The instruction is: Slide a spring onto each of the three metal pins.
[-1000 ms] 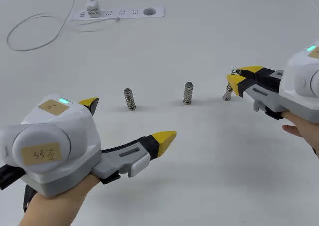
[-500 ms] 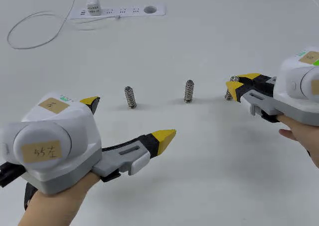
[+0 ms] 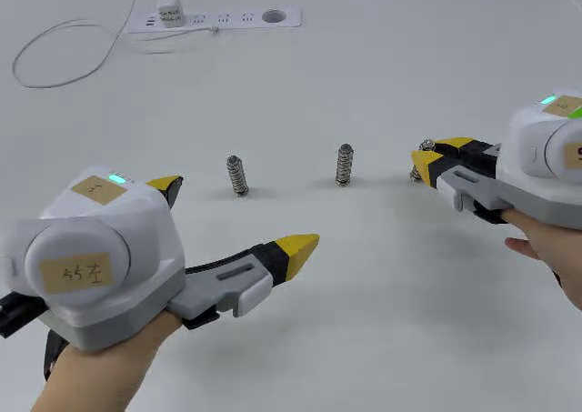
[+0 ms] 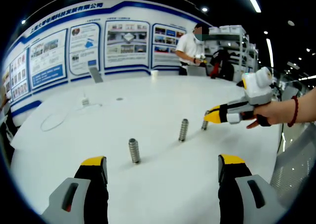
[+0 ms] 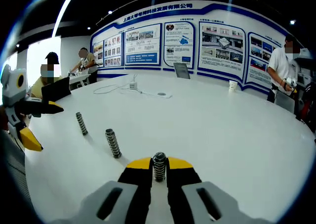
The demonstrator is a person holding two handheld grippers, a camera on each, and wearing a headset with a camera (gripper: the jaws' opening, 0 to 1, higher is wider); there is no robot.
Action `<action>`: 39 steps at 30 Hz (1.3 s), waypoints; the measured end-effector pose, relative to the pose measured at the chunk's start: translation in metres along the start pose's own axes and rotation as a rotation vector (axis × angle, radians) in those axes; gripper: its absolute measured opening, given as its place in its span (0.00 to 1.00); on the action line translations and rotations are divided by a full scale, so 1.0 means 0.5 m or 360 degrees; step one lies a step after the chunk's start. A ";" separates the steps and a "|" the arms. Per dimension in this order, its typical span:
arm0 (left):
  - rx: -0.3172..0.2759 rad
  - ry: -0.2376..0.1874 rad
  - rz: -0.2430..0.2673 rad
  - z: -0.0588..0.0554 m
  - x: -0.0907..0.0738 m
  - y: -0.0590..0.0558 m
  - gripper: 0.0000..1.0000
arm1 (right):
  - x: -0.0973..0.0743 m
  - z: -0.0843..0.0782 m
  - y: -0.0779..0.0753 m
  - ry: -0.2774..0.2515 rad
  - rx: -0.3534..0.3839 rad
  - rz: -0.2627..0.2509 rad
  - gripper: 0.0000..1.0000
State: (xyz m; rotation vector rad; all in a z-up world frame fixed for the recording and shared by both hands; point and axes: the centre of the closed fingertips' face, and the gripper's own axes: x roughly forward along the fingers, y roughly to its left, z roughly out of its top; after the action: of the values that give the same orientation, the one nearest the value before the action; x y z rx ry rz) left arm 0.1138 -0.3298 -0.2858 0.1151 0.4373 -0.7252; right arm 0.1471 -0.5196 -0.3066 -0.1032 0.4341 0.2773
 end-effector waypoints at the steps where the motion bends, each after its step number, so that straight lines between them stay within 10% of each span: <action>1: 0.0002 0.0000 0.0001 0.000 0.000 0.000 0.95 | 0.000 -0.002 0.000 0.0010 0.0007 0.0002 0.12; 23: 0.0006 0.0028 0.0009 0.010 -0.006 0.011 0.90 | -0.054 0.012 0.011 0.0048 0.0185 0.0042 0.41; 39: -0.0001 0.0050 -0.0046 0.014 -0.026 0.007 0.96 | -0.118 0.006 0.067 0.0127 0.0163 0.0221 0.58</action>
State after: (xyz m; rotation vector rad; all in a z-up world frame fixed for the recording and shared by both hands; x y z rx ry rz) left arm 0.1098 -0.3210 -0.2743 0.1197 0.4700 -0.7523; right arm 0.0875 -0.5015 -0.2801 0.0160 0.5352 0.3880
